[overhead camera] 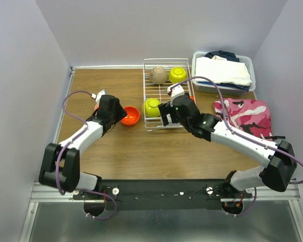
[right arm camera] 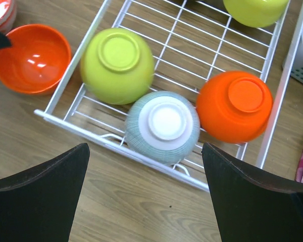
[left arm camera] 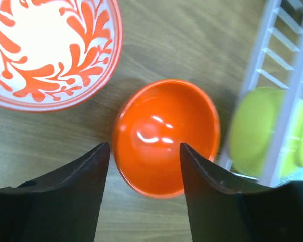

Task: Unload the bowls from the dish rack

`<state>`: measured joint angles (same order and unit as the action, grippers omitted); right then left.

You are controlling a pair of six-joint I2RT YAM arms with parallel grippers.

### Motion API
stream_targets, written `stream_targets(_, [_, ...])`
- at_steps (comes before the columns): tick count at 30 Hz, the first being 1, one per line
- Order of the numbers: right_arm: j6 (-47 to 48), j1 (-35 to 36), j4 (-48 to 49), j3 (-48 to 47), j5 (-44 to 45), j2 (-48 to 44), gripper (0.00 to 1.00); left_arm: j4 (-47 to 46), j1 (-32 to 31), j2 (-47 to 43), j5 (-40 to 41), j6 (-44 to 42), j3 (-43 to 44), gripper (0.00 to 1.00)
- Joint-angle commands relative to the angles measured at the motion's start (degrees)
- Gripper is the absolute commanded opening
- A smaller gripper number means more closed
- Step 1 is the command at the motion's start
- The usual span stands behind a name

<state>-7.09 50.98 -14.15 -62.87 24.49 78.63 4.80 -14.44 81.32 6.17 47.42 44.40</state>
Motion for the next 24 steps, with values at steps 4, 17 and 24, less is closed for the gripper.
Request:
stream_targets(4, [-1.4, -6.9, -2.9, -5.3, -6.5, 0.6, 0.99, 9.2, -0.6, -14.6, 7.0, -5.0, 3.8, 0.83])
stream_targets(17, [8.8, -16.1, -0.7, -17.5, -8.1, 15.4, 0.99, 13.9, -0.7, -32.9, 11.5, -29.4, 4.1, 0.99])
stream_targets(24, [21.0, -16.8, 2.5, -25.3, -3.6, 26.8, 0.99, 12.7, -1.9, -33.3, 11.8, -30.9, 1.4, 0.99])
